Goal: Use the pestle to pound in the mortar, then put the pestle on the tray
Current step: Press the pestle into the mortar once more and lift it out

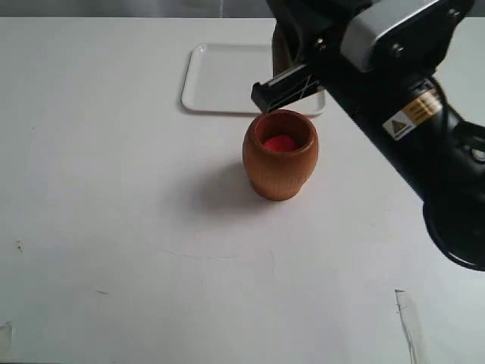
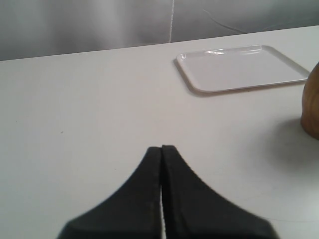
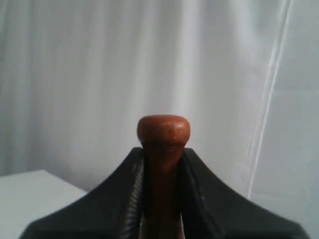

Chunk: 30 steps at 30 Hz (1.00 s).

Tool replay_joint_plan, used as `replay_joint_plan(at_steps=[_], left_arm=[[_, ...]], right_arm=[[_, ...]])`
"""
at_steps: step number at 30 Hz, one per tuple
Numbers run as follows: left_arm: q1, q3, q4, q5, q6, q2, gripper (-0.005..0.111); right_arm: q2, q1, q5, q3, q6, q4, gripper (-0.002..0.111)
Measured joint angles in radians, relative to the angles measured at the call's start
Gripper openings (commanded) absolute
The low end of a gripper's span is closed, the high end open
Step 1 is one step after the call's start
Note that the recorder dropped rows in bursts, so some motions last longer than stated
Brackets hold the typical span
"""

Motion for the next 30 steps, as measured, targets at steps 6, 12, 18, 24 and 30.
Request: replay_joint_plan(at_steps=[6, 12, 18, 24, 30], left_arm=[[0.000, 0.000, 0.000, 0.000, 0.000, 0.000, 0.000], [0.000, 0.000, 0.000, 0.000, 0.000, 0.000, 0.000], [0.000, 0.000, 0.000, 0.000, 0.000, 0.000, 0.000], [0.000, 0.000, 0.000, 0.000, 0.000, 0.000, 0.000], [0.000, 0.000, 0.000, 0.000, 0.000, 0.000, 0.000]], right_arm=[[-0.069, 0.000, 0.032, 0.000, -0.027, 0.000, 0.000], [0.053, 0.000, 0.087, 0.000, -0.052, 0.000, 0.000], [0.283, 0.000, 0.075, 0.000, -0.054, 0.000, 0.000], [0.356, 0.000, -0.016, -0.002, -0.048, 0.000, 0.000], [0.331, 0.000, -0.008, -0.002, -0.042, 0.000, 0.000]])
